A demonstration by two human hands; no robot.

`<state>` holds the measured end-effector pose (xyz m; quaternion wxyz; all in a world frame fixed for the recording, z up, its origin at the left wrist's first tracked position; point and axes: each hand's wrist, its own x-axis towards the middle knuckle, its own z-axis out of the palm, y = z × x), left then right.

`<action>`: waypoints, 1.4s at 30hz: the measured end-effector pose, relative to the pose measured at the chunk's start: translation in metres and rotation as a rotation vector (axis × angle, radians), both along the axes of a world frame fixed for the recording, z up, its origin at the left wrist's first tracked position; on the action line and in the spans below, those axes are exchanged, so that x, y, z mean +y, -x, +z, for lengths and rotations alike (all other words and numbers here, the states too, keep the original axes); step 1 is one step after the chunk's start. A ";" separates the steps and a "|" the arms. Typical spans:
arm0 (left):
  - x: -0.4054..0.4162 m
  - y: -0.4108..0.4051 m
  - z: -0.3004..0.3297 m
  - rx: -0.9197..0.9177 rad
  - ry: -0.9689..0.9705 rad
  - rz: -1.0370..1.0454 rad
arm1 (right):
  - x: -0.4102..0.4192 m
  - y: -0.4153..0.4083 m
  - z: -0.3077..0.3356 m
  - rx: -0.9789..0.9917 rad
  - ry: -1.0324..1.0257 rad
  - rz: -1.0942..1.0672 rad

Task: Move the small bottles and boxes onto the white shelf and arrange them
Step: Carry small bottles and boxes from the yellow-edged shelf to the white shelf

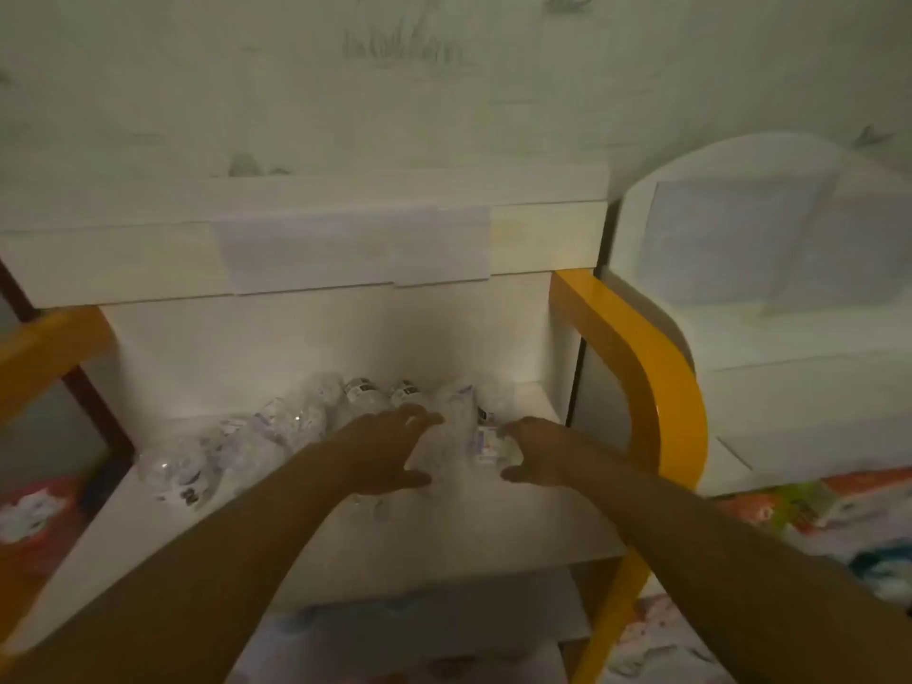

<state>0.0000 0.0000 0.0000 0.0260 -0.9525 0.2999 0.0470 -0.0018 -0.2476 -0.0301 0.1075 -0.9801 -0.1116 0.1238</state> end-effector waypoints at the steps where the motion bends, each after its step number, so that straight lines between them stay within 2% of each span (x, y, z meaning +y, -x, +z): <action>1: 0.000 -0.004 -0.004 0.023 0.002 0.014 | 0.003 -0.002 -0.005 0.015 -0.007 -0.010; 7: 0.004 -0.026 -0.015 0.103 0.054 0.066 | 0.010 -0.022 -0.023 0.020 0.006 -0.044; 12: 0.000 -0.028 -0.020 0.145 0.134 0.087 | 0.013 -0.032 -0.032 0.036 -0.070 -0.054; 17: -0.004 -0.026 -0.021 0.127 0.139 0.074 | 0.011 -0.039 -0.035 0.010 -0.059 -0.054; 21: 0.001 -0.025 -0.019 0.150 0.174 0.072 | 0.010 -0.039 -0.031 0.062 0.014 -0.041; 25: 0.008 -0.033 -0.006 0.183 0.341 0.097 | 0.011 -0.039 -0.025 0.175 0.156 0.011; 29: 0.011 -0.037 0.016 0.209 0.440 0.081 | 0.010 -0.036 -0.014 0.209 0.048 -0.001; 36: 0.017 -0.050 0.082 0.152 0.601 0.081 | 0.012 -0.039 0.075 -0.025 -0.123 0.009; 42: -0.004 -0.068 0.160 0.071 0.720 0.055 | -0.019 -0.042 0.177 -0.351 0.019 0.062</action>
